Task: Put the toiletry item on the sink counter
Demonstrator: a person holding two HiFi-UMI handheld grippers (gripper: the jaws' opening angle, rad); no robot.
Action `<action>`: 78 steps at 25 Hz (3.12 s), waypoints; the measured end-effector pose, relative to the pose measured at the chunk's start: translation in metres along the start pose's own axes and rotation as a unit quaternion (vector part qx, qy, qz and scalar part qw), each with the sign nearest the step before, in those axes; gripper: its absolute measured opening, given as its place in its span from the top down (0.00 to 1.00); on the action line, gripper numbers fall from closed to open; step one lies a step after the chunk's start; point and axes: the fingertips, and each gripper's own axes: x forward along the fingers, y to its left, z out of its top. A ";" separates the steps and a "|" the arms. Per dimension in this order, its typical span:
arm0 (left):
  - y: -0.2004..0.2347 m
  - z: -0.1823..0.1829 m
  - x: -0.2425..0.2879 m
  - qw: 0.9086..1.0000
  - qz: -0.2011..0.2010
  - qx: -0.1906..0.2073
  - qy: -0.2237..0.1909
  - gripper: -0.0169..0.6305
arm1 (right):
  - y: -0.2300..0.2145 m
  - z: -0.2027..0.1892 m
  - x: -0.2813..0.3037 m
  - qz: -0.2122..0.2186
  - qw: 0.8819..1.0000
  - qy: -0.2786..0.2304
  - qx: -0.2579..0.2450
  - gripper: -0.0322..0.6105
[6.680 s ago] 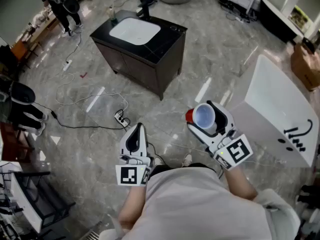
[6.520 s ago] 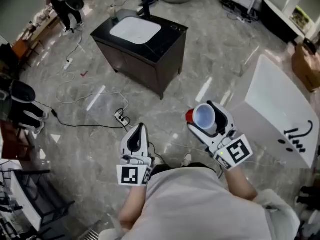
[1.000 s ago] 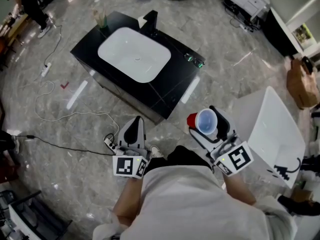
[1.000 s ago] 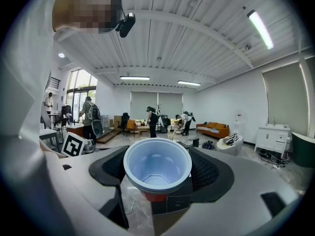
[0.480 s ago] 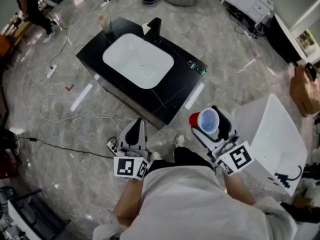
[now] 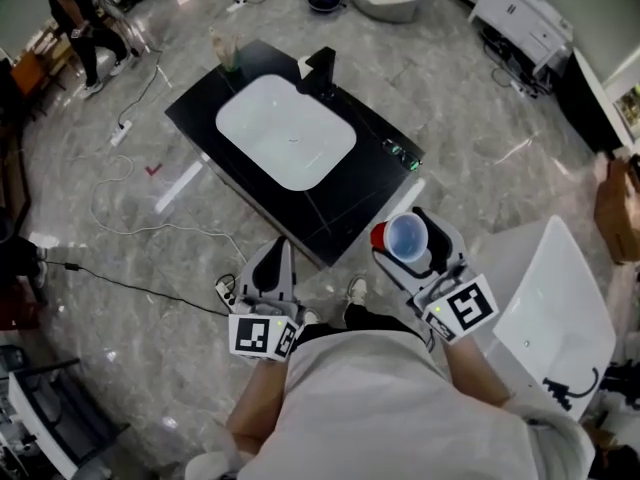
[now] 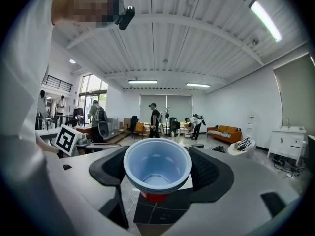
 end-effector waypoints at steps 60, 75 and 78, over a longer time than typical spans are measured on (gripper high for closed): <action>-0.024 -0.018 0.002 0.982 0.163 0.052 0.074 0.97 | -0.107 -0.201 0.192 0.076 0.989 0.128 -0.022 0.37; -0.025 -0.023 0.006 0.980 0.177 0.038 0.087 0.97 | -0.107 -0.224 0.213 0.091 0.984 0.148 -0.041 0.37; -0.024 -0.023 0.004 0.979 0.181 0.036 0.087 0.97 | -0.107 -0.228 0.217 0.090 0.984 0.149 -0.041 0.37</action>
